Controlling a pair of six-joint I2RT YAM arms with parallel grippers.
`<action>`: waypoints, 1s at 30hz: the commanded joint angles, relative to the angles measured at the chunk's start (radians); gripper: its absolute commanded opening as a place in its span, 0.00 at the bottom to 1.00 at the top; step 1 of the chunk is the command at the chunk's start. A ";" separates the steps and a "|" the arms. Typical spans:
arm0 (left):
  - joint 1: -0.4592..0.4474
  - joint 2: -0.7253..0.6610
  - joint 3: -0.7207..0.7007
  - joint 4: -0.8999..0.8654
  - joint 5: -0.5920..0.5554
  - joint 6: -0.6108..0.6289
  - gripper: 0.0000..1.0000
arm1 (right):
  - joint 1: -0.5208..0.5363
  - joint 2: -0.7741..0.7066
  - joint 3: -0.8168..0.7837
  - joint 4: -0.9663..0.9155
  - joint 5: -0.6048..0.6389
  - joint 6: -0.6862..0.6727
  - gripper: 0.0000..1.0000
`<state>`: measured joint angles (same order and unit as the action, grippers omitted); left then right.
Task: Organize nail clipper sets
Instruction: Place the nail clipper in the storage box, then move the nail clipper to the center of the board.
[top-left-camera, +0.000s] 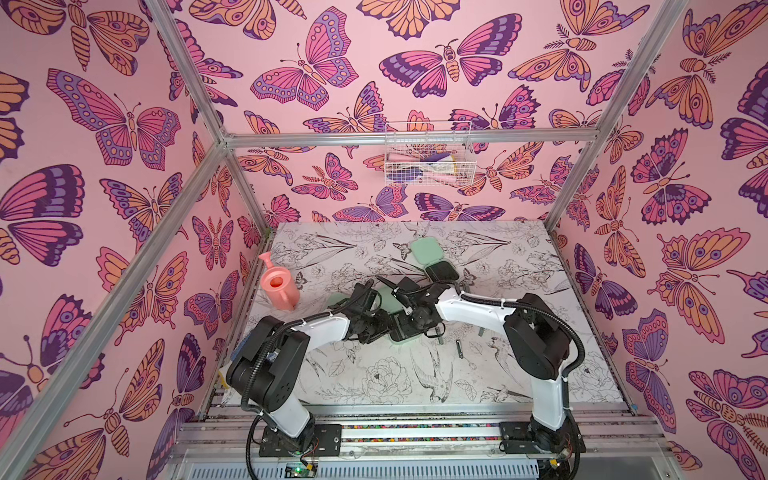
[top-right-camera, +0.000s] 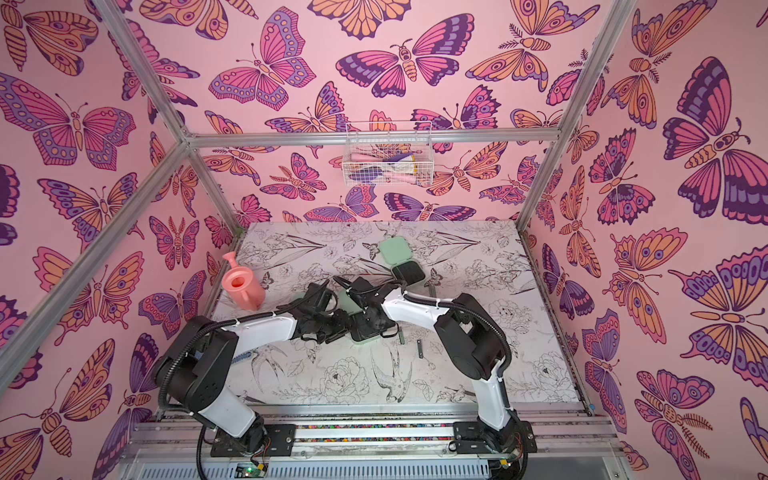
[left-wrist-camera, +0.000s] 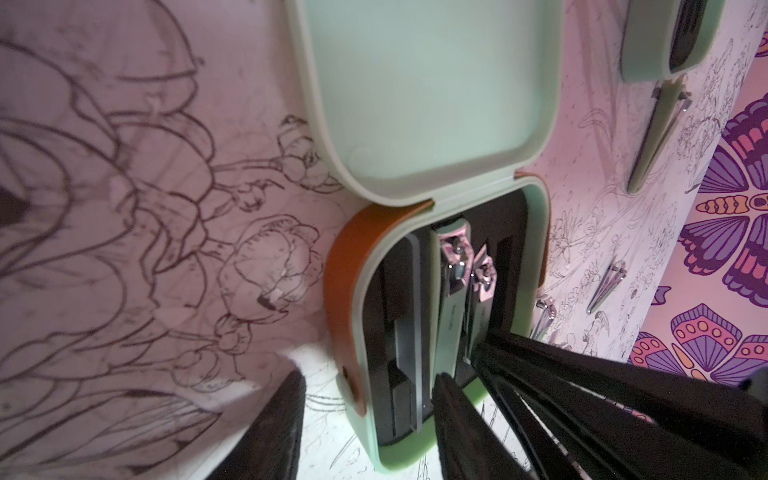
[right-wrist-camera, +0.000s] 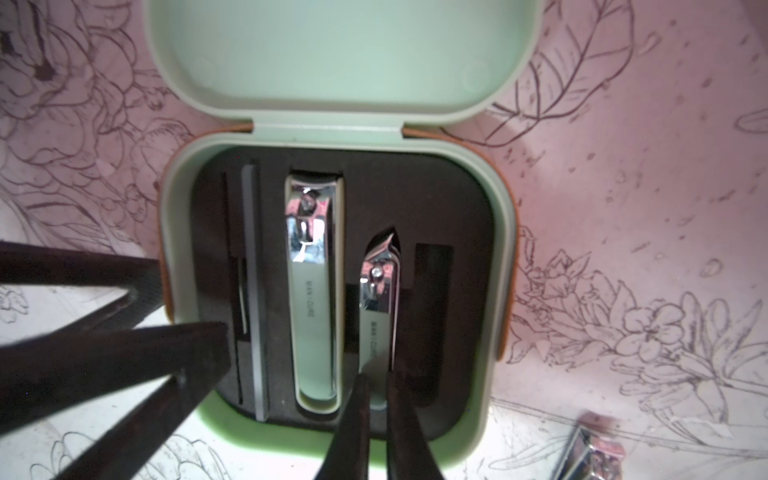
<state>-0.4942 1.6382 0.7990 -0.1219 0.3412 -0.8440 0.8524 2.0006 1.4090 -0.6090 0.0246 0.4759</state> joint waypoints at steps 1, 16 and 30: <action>-0.004 0.009 -0.032 -0.040 -0.002 -0.006 0.53 | 0.008 0.050 -0.041 -0.032 0.014 0.021 0.11; -0.004 -0.006 -0.026 -0.041 0.002 -0.004 0.53 | -0.017 -0.071 0.197 -0.190 0.128 -0.049 0.25; -0.004 -0.057 -0.015 -0.060 0.003 0.019 0.58 | -0.354 -0.373 -0.182 -0.158 0.109 -0.072 0.51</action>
<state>-0.4942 1.6157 0.7979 -0.1490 0.3450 -0.8410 0.5911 1.6566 1.2705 -0.7784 0.1658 0.4339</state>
